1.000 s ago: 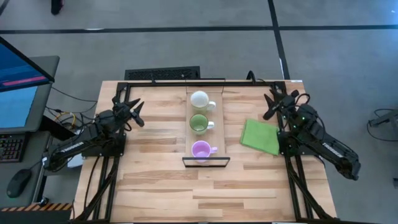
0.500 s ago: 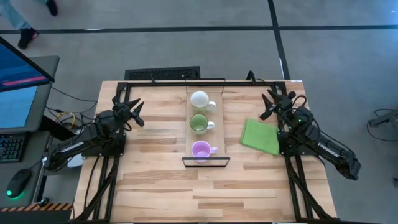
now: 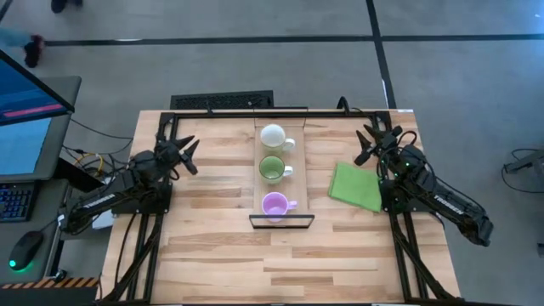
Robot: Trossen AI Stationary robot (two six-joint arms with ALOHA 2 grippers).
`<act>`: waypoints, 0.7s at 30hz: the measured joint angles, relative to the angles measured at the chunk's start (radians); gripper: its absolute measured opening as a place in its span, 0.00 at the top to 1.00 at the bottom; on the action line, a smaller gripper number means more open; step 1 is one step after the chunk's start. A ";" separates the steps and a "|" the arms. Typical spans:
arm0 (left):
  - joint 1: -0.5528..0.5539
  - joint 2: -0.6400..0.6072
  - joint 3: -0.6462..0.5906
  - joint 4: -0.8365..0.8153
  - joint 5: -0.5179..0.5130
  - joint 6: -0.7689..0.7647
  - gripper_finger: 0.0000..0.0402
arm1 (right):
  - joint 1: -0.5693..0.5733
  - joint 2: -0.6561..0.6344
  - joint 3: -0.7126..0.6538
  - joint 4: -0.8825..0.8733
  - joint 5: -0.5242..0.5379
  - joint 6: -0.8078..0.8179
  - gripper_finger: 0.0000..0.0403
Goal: Stack small to large cups/mugs on shelf
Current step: Return to Home Position
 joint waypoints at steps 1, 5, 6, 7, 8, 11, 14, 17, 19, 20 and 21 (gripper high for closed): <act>0.000 0.000 -0.001 0.008 0.025 0.005 0.74 | 0.000 0.000 0.000 0.000 0.000 0.000 0.54; 0.000 0.000 -0.002 0.023 0.089 0.013 0.74 | 0.000 0.000 0.000 0.001 0.000 0.000 0.54; 0.000 0.000 -0.002 0.021 0.095 0.012 0.74 | 0.000 0.000 0.000 0.001 0.001 0.000 0.54; 0.000 0.000 -0.002 0.021 0.100 0.012 0.74 | 0.000 0.000 0.000 0.001 0.002 0.000 0.54; 0.000 0.000 -0.002 0.022 0.106 0.011 0.74 | 0.000 0.000 0.000 0.001 0.003 -0.003 0.54; 0.000 0.000 -0.002 0.022 0.112 0.017 0.74 | 0.000 0.000 0.000 0.001 0.004 -0.013 0.54; 0.000 0.001 -0.042 0.119 0.116 0.017 0.74 | 0.000 0.000 0.000 0.001 0.004 -0.016 0.54; 0.001 0.002 -0.049 0.144 0.139 0.026 0.74 | 0.000 0.000 0.000 0.002 0.004 -0.016 0.54; 0.001 0.000 -0.049 0.140 0.138 0.026 0.74 | 0.000 0.000 0.000 0.002 0.004 -0.016 0.54; 0.001 0.000 -0.049 0.140 0.138 0.027 0.74 | 0.000 0.000 -0.001 0.002 0.004 -0.016 0.54; 0.001 0.002 -0.050 0.140 0.138 0.027 0.74 | 0.000 0.001 -0.001 0.002 0.004 -0.016 0.54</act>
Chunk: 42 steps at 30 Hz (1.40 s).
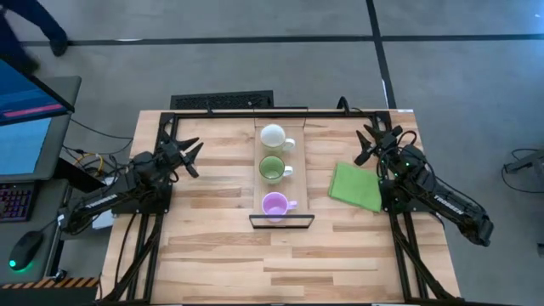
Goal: Stack small to large cups/mugs on shelf
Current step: Return to Home Position
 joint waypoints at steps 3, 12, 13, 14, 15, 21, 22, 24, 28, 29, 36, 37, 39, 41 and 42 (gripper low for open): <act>0.000 0.001 0.000 0.000 0.000 -0.002 0.74 | 0.000 0.003 0.000 0.000 0.000 0.000 0.54; 0.000 0.001 -0.001 0.000 0.001 -0.005 0.74 | 0.000 0.004 0.000 0.000 0.000 0.000 0.54; 0.000 0.001 -0.001 0.000 0.001 -0.005 0.74 | 0.000 0.004 0.000 0.000 0.000 0.001 0.54; 0.000 0.001 -0.001 0.000 0.001 -0.005 0.74 | 0.000 0.004 0.000 0.000 0.000 0.015 0.54; 0.000 0.001 -0.002 0.000 0.001 -0.006 0.74 | 0.000 0.004 0.000 0.000 0.000 0.035 0.54; 0.000 0.001 -0.002 -0.001 0.001 -0.007 0.74 | 0.000 0.004 0.000 0.000 -0.001 0.199 0.54; 0.000 0.001 -0.002 -0.001 0.001 -0.004 0.74 | 0.000 0.004 0.000 0.000 -0.001 0.215 0.54; 0.000 0.001 -0.003 -0.001 0.001 0.005 0.74 | 0.000 0.004 0.000 0.000 -0.001 0.225 0.54; 0.000 0.001 -0.003 -0.001 0.001 0.020 0.74 | 0.000 0.004 0.000 0.000 -0.001 0.225 0.54; 0.000 0.001 -0.003 -0.001 0.001 0.024 0.74 | 0.000 0.004 0.000 0.000 -0.001 0.225 0.54; 0.000 0.001 -0.003 -0.001 0.001 0.026 0.74 | 0.000 0.004 0.000 0.000 -0.001 0.225 0.54; 0.000 0.001 -0.003 -0.001 0.001 0.033 0.74 | 0.000 0.004 0.000 0.000 -0.001 0.225 0.54; 0.000 0.001 -0.003 -0.001 0.001 0.050 0.74 | 0.000 0.004 -0.001 0.000 -0.001 0.226 0.54; 0.000 0.001 -0.004 -0.001 0.001 0.059 0.74 | 0.000 0.004 -0.001 0.000 -0.001 0.226 0.54; 0.000 0.001 -0.004 -0.001 0.001 0.062 0.74 | 0.000 0.004 -0.001 0.000 -0.001 0.226 0.54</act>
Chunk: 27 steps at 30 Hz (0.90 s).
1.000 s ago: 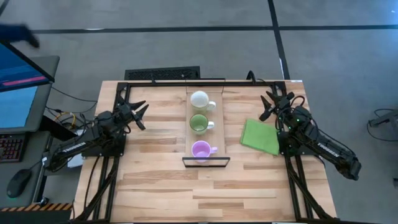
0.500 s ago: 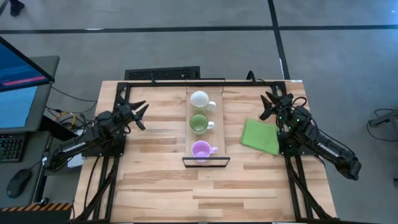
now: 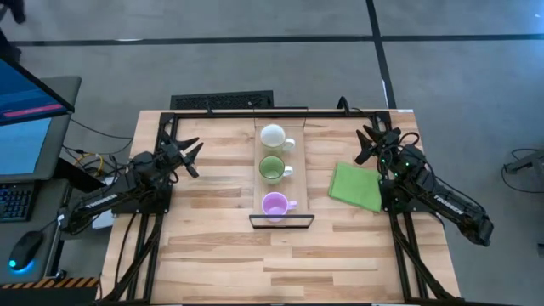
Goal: Stack small to large cups/mugs on shelf
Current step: Return to Home Position
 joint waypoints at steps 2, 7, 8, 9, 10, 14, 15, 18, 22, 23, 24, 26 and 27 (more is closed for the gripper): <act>0.000 0.000 0.000 0.000 0.000 0.000 0.74 | 0.000 0.000 0.000 0.000 0.000 0.000 0.54; 0.000 0.000 0.000 0.000 0.000 0.001 0.74 | 0.000 0.000 0.000 0.000 0.000 0.000 0.54; 0.000 0.000 0.000 0.000 0.000 0.001 0.74 | 0.000 0.000 0.000 0.000 0.000 0.000 0.54; 0.000 0.000 0.000 0.000 0.000 0.002 0.74 | 0.000 0.000 0.000 0.000 0.000 0.000 0.54; 0.000 0.000 0.000 0.000 0.000 0.002 0.74 | 0.000 0.000 0.000 0.000 0.000 0.000 0.54; 0.000 0.000 0.000 0.000 0.000 0.002 0.74 | 0.000 0.000 0.000 0.000 0.000 0.000 0.54; 0.000 0.000 0.000 0.000 0.000 0.001 0.74 | 0.000 0.000 0.000 0.000 0.000 0.000 0.54; 0.000 0.000 0.000 0.000 0.000 0.002 0.74 | 0.000 0.000 0.000 0.000 0.000 0.000 0.54; 0.000 0.000 0.000 0.000 0.000 -0.010 0.74 | 0.000 0.000 0.000 0.000 0.000 0.000 0.54; 0.000 0.000 0.000 0.000 0.000 -0.018 0.74 | 0.000 0.000 0.000 0.000 0.000 0.000 0.54; 0.000 0.000 0.000 0.000 0.000 -0.030 0.74 | 0.000 0.000 0.000 0.000 0.000 0.000 0.54; 0.000 0.000 0.000 0.000 0.000 -0.067 0.74 | 0.000 0.000 0.000 0.000 0.000 0.000 0.54; 0.000 0.000 0.000 0.000 0.000 -0.089 0.74 | 0.000 0.000 0.000 0.000 0.000 0.000 0.54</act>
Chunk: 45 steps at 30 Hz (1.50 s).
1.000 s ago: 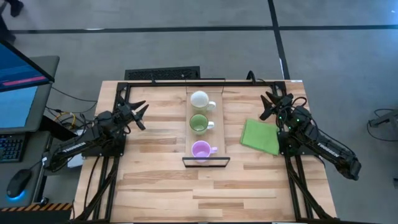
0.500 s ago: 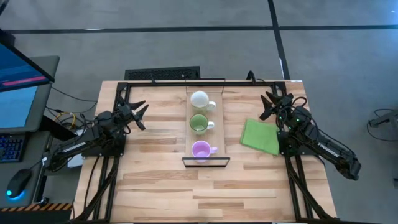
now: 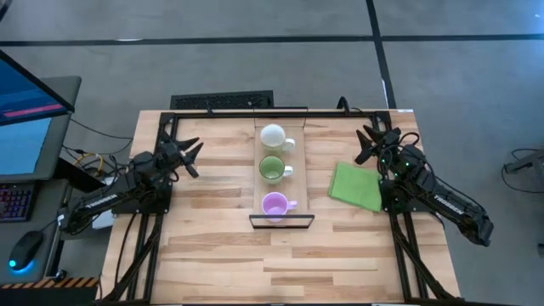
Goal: Stack small to large cups/mugs on shelf
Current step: Return to Home Position
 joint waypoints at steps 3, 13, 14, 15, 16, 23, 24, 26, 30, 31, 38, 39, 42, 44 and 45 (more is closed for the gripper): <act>0.000 0.000 0.000 0.000 0.000 -0.055 0.74 | 0.000 0.000 0.000 0.000 0.000 0.000 0.54; 0.000 0.000 0.000 0.000 0.000 -0.068 0.74 | 0.000 0.000 0.000 0.000 0.000 0.000 0.54; 0.000 0.000 0.000 0.000 0.000 -0.072 0.74 | 0.000 0.000 0.000 0.000 0.000 0.000 0.54; 0.000 0.000 0.000 0.000 0.000 -0.077 0.74 | 0.000 0.000 0.000 0.000 0.000 0.000 0.54; 0.000 0.000 0.000 0.000 0.000 -0.080 0.74 | 0.000 0.000 0.000 0.000 0.000 0.000 0.54; 0.000 0.000 0.000 0.000 0.000 -0.081 0.74 | 0.000 0.000 0.000 0.000 0.000 0.000 0.54; 0.000 0.000 0.000 0.000 0.000 -0.081 0.74 | 0.000 0.000 0.000 0.000 0.000 0.000 0.54; 0.000 0.000 0.000 0.000 0.000 -0.082 0.74 | 0.000 0.000 0.000 0.000 0.000 0.000 0.54; 0.000 0.000 0.000 0.000 0.000 -0.082 0.74 | 0.000 0.000 0.000 0.000 0.000 0.000 0.54; 0.000 0.000 0.000 0.000 0.000 -0.082 0.74 | 0.000 0.000 0.000 0.000 0.000 0.000 0.54; 0.000 0.000 0.000 0.000 0.000 -0.082 0.74 | 0.000 0.000 0.000 0.000 0.000 0.000 0.54; 0.000 0.000 0.000 0.000 0.000 -0.082 0.74 | 0.000 0.000 0.000 0.000 0.000 0.000 0.54; 0.000 0.000 0.000 0.000 0.000 -0.082 0.74 | 0.000 0.000 0.000 0.000 0.000 0.000 0.54; 0.000 0.000 0.000 0.000 0.000 -0.082 0.74 | 0.000 0.000 0.000 0.000 0.000 0.000 0.54; 0.000 0.000 0.000 0.000 0.000 -0.082 0.74 | 0.000 0.000 0.000 0.000 0.000 0.000 0.54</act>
